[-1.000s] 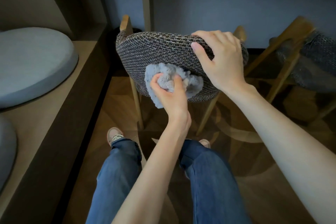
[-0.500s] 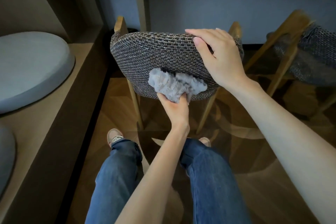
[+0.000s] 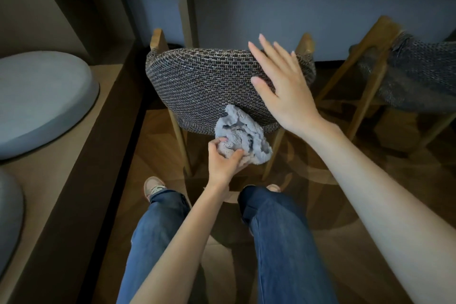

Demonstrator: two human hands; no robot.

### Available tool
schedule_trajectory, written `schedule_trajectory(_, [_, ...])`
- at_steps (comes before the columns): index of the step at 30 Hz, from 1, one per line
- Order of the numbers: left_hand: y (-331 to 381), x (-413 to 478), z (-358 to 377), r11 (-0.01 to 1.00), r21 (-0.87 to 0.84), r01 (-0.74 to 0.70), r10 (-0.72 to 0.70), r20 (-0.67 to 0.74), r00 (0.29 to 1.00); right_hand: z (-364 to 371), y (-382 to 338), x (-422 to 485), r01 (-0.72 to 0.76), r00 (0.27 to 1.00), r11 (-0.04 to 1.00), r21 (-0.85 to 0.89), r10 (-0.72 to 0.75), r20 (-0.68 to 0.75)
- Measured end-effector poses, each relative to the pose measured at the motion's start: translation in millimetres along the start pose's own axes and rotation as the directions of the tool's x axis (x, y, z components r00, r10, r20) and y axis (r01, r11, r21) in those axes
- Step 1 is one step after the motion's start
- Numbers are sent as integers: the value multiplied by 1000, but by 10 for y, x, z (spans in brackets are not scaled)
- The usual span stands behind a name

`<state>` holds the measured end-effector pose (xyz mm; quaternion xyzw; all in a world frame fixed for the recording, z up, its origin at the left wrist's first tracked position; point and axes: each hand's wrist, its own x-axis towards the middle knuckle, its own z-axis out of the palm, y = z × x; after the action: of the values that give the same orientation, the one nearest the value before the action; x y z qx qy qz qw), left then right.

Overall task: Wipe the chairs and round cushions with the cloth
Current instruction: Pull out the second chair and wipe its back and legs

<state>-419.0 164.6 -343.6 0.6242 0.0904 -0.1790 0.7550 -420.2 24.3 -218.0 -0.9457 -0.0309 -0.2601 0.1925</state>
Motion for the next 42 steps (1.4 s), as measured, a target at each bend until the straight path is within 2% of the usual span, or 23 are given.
schedule_trajectory(4, [201,-344,-180,963,189,-190,178,83,981,-12,-76,-601,-134,985,957,259,157,-70])
schedule_trajectory(6, [300,-504,-212,944,198,-264,241,132,962,-1,-111,-863,-305,950,879,367,306,57])
schedule_trajectory(7, [352,-587,-220,937,187,-296,264,176,948,-17,-158,-956,-445,894,766,465,410,179])
schedule_trajectory(8, [403,-672,-222,930,180,-320,277,227,934,-49,-226,-1023,-587,804,571,575,492,332])
schedule_trajectory(9, [451,-758,-224,924,175,-341,286,279,917,-75,-281,-1083,-689,705,330,645,514,489])
schedule_trajectory(10, [494,-833,-219,916,173,-361,294,321,900,-116,-336,-1136,-728,641,132,672,478,601])
schedule_trajectory(11, [528,-889,-210,903,185,-387,306,353,884,-161,-385,-1183,-722,630,-5,692,411,659])
schedule_trajectory(12, [565,-948,-199,885,204,-419,324,377,868,-207,-418,-1234,-694,645,-99,713,355,677])
schedule_trajectory(13, [584,-983,-188,858,235,-456,342,401,850,-244,-430,-1270,-658,670,-155,737,327,667])
schedule_trajectory(14, [603,-1025,-175,829,264,-493,355,432,829,-295,-455,-1295,-626,689,-161,763,344,638])
schedule_trajectory(15, [626,-1067,-168,788,308,-532,365,462,808,-329,-467,-1317,-607,698,-108,788,402,593])
schedule_trajectory(17, [659,-1105,-179,672,409,-617,391,511,765,-393,-452,-1350,-595,677,63,801,577,457])
schedule_trajectory(20, [767,-1045,-256,407,579,-706,522,487,700,-468,-340,-1335,-582,648,273,766,725,234])
schedule_trajectory(23, [1007,-905,-343,217,670,-710,715,386,583,-580,-255,-1169,-525,739,520,673,671,58])
schedule_trajectory(25, [1188,-762,-334,159,728,-667,730,368,576,-626,-244,-947,-461,809,654,600,588,-19])
schedule_trajectory(27, [1318,-592,-257,99,773,-627,706,389,591,-583,-225,-678,-437,851,734,520,524,-25])
schedule_trajectory(32, [1438,-76,-98,34,812,-583,669,415,617,-233,-179,-139,-419,893,784,457,446,53])
schedule_trajectory(37, [1451,206,-31,73,818,-571,804,291,519,-9,26,118,-392,910,792,467,410,69])
schedule_trajectory(42, [1544,556,-16,10,818,-574,799,339,497,146,96,361,-371,912,802,468,411,18])
